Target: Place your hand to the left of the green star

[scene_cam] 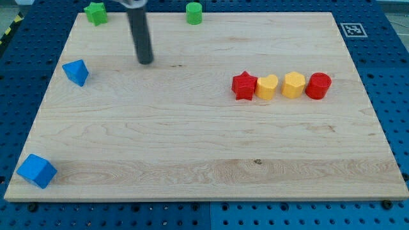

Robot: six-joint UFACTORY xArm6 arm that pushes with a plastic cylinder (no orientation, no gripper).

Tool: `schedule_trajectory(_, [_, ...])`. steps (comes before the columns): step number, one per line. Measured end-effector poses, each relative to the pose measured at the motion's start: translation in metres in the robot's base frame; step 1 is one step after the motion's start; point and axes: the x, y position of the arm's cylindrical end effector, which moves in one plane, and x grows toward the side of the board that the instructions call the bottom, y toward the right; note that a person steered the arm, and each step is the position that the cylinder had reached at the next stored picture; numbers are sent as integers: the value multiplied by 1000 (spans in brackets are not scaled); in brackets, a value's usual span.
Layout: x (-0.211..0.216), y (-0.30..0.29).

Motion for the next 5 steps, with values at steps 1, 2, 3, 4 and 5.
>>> schedule_trajectory(1, [-33, -54])
schedule_trajectory(2, [-40, -85])
schedule_trajectory(3, [-78, -135])
schedule_trajectory(4, [-96, -156])
schedule_trajectory(5, [-98, -160])
